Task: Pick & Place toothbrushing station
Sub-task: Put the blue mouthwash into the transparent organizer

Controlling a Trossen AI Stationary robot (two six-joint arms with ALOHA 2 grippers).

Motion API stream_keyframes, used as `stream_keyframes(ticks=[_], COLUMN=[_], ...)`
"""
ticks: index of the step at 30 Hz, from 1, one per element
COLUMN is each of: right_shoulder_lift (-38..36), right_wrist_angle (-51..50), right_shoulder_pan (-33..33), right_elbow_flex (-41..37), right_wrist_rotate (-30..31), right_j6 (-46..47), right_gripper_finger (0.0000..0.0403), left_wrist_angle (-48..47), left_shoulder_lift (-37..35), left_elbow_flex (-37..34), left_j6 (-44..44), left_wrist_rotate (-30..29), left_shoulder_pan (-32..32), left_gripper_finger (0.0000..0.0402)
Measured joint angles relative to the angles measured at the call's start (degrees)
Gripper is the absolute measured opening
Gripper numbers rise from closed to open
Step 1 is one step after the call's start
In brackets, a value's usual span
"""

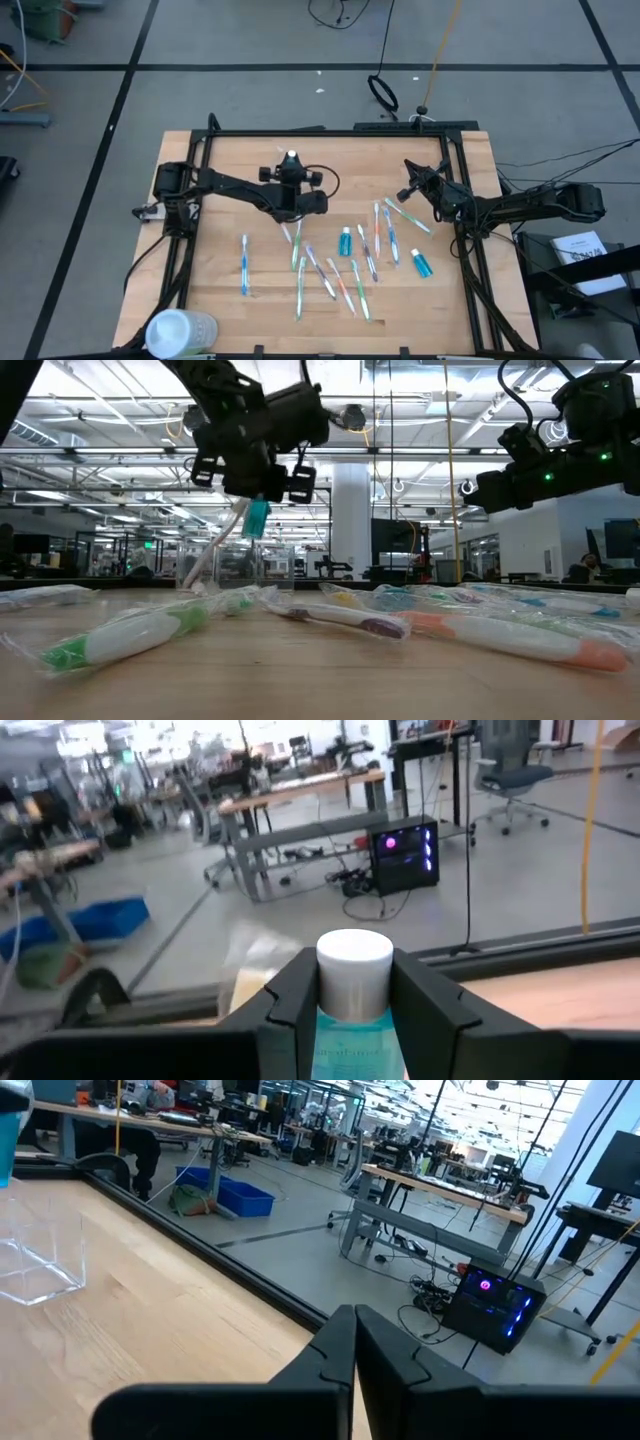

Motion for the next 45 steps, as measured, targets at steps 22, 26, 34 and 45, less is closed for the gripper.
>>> stream_keyframes(ticks=[22, 26, 34, 45], right_shoulder_lift=[0.0, 0.0, 0.0, 0.0], right_wrist_angle=[-0.7, -0.7, -1.6, -1.6], right_shoulder_pan=[0.0, 0.0, 0.0, 0.0], right_elbow_flex=[0.0, 0.0, 0.0, 0.0], right_wrist_rotate=[0.0, 0.0, 0.0, 0.0], right_j6=[0.1, 0.2, 0.2, 0.4], right_gripper_finger=[0.0001, 0.0002, 0.0001, 0.0001], left_wrist_angle=[-5.2, -5.9, -11.6, -14.3], left_shoulder_lift=[3.0, 2.0, -0.2, 1.8], left_elbow_flex=[0.0, 0.0, 0.0, 0.0], left_j6=[-7.2, -7.2, -10.4, -15.4], left_wrist_rotate=[-0.7, -1.5, -2.8, 1.4], left_shoulder_pan=[-0.3, -1.0, -1.7, -0.3], left_gripper_finger=[0.0108, 0.0108, 0.0108, 0.0108])
